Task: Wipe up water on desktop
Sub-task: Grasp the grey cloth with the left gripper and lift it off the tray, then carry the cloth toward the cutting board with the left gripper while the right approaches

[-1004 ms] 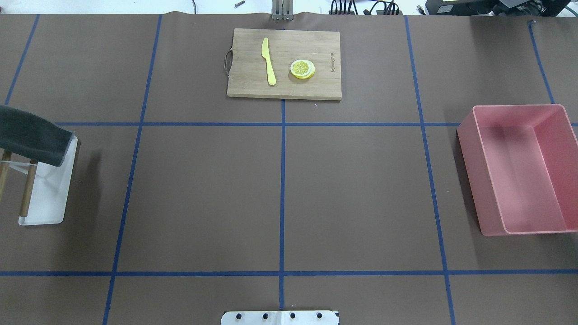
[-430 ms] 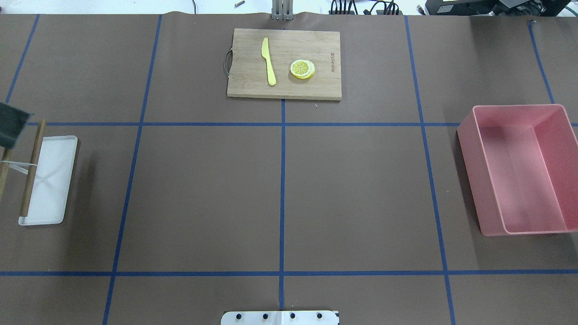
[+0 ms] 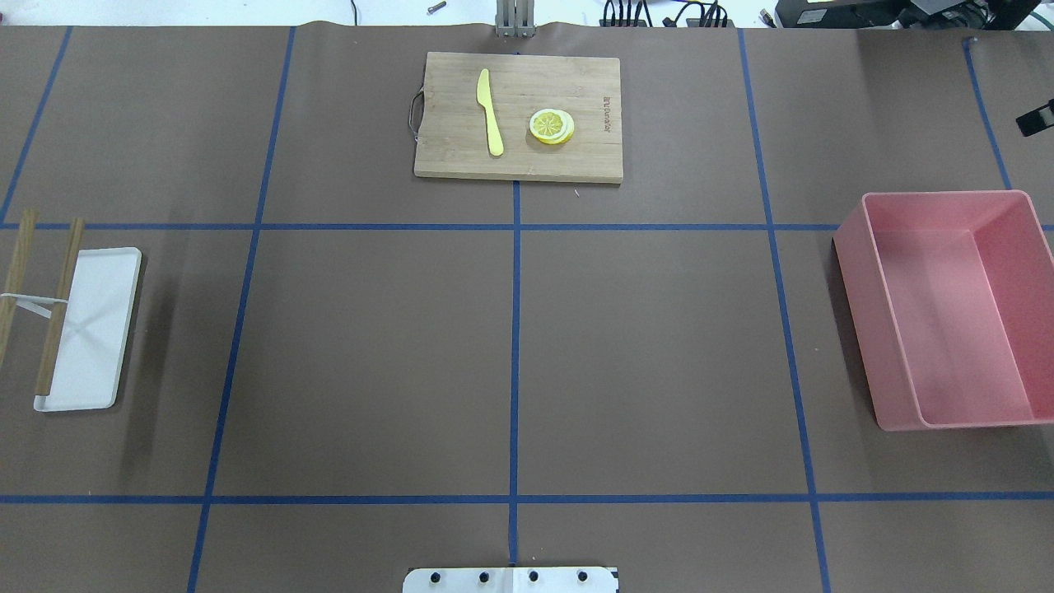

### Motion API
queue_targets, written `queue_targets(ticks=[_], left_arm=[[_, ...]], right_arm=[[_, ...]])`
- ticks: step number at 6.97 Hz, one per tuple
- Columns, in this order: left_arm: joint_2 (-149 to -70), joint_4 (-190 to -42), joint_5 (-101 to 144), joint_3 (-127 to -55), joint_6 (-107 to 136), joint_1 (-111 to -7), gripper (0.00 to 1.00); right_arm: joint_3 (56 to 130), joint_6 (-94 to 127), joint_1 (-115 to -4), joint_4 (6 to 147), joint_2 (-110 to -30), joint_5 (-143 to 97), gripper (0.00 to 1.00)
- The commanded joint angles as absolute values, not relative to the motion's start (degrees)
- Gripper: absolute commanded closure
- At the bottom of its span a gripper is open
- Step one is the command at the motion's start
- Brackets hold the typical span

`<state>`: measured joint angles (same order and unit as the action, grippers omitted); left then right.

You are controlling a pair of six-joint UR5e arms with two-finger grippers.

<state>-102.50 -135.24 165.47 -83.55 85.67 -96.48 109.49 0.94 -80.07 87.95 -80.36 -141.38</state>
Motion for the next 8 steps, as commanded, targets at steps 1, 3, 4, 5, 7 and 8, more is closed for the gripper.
queue_targets(ticks=[1,3,4,5,7,8], left_arm=[[-111.9,-122.1,163.1,-84.6,85.7,-96.0,1.00],[-120.5,-117.6,156.1,-84.9,95.1,-88.9,1.00],[-123.9,-117.6,153.7,-85.2,101.1,-84.9,1.00],[-124.7,-117.6,149.3,-88.3,106.9,-79.7,1.00],[-126.4,-117.5,141.4,-92.4,115.3,-71.1,1.00],[-128.2,-117.5,138.6,-92.4,119.1,-68.4,1.00]], right_arm=[[109.2,4.7,-74.9,81.5,-77.3,-141.0,0.00],[109.3,15.4,-71.0,72.5,-76.3,-140.7,0.01],[108.8,22.2,-66.6,70.9,-71.1,-138.9,0.00],[109.5,25.7,-62.5,70.8,-68.4,-134.3,0.00],[114.7,26.4,-50.6,70.4,-66.9,-118.7,0.00],[115.0,32.0,-45.1,70.4,-64.1,-113.1,0.00]])
